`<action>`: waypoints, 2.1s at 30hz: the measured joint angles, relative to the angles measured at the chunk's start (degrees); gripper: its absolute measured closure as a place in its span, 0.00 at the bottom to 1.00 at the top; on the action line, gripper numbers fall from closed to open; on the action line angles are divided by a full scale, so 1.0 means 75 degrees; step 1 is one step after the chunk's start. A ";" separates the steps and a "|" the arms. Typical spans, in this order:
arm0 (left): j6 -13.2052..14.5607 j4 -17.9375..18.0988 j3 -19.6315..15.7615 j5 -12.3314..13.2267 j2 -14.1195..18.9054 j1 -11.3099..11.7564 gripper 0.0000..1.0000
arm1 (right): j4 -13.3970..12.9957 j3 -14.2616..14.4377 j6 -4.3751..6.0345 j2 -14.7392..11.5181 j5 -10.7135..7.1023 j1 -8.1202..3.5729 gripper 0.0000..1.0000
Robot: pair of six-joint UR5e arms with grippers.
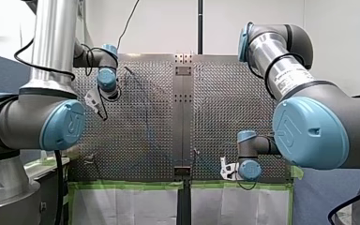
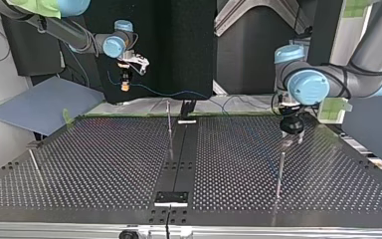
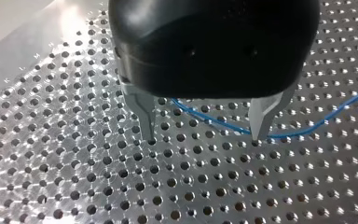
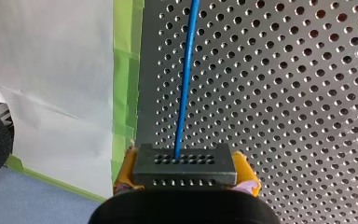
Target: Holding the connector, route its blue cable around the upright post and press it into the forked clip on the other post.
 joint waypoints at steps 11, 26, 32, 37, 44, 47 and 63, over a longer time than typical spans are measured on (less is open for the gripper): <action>0.0770 -0.0768 -0.0396 -0.0376 0.0786 -0.0044 0.00 | -0.0006 -0.0001 0.0041 0.0000 -0.0011 -0.0002 1.00; 0.1791 -0.1787 0.0585 -0.0400 0.1807 -0.0078 0.00 | 0.0065 -0.0003 0.0047 0.0000 -0.0012 -0.0022 1.00; 0.2219 -0.2217 0.1014 -0.0093 0.2235 -0.0046 0.00 | 0.0075 -0.0004 0.0052 0.0000 -0.0012 -0.0031 1.00; 0.2618 -0.2620 0.1414 0.0295 0.2635 -0.0019 0.00 | 0.0075 -0.0012 0.0068 0.0000 -0.0012 -0.0034 1.00; 0.3065 -0.3066 0.1860 0.0741 0.3004 -0.0057 0.00 | 0.0082 -0.0015 0.0096 0.0000 -0.0012 -0.0035 1.00; 0.3274 -0.3303 0.2097 0.0979 0.3063 -0.0071 0.00 | 0.0087 -0.0015 0.0098 0.0000 -0.0021 -0.0035 1.00; 0.3546 -0.4463 0.2526 0.2161 0.2316 -0.0136 0.00 | 0.0081 -0.0015 0.0110 0.0000 -0.0098 -0.0035 1.00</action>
